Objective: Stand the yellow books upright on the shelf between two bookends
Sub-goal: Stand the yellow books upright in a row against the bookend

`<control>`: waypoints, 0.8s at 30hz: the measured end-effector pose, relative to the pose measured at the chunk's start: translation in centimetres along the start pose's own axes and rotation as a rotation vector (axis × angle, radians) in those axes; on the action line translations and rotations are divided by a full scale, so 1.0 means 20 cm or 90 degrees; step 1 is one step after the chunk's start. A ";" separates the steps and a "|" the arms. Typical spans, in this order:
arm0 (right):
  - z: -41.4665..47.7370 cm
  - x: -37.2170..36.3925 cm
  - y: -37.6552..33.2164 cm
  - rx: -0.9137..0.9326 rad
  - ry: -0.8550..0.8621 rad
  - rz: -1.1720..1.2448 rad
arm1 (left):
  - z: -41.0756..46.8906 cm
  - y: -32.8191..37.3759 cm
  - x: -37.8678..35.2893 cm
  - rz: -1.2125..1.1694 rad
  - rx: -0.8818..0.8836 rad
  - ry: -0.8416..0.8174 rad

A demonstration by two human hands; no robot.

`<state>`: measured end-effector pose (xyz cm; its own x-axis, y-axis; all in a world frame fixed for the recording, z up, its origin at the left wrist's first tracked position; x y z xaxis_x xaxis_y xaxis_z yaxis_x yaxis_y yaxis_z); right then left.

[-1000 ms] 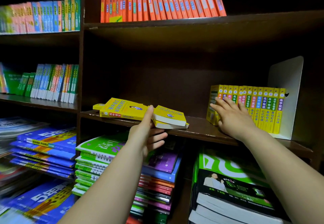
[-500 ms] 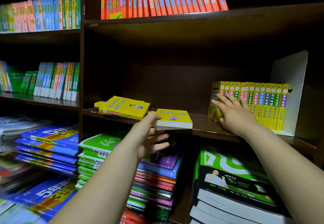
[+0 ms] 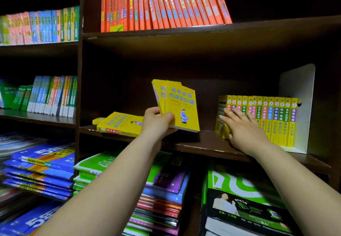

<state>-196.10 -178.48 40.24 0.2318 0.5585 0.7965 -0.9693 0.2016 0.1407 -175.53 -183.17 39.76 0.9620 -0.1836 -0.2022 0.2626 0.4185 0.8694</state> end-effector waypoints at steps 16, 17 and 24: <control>0.02 -0.02 0.01 0.006 0.022 0.026 | 0.30 -0.11 -0.35 0.374 -0.073 0.011; 0.02 -0.02 0.01 0.006 0.021 0.025 | 0.29 -0.11 -0.36 0.392 -0.076 -0.002; 0.02 -0.02 0.01 0.004 0.025 0.026 | 0.26 -0.18 -0.50 0.457 -0.095 -0.126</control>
<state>-196.37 -179.03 40.23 0.1946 0.5974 0.7780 -0.9786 0.1725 0.1124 -186.41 -187.54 40.96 0.8728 0.0294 0.4871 -0.4021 0.6089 0.6838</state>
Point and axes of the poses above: each hand's wrist, its own z-axis towards the middle knuckle, its own x-axis out of the back of the hand, y = z × x, the point moved 6 cm from there along z, towards the middle knuckle, and after that the axes turned 1 degree about y, right-handed, at the moved point
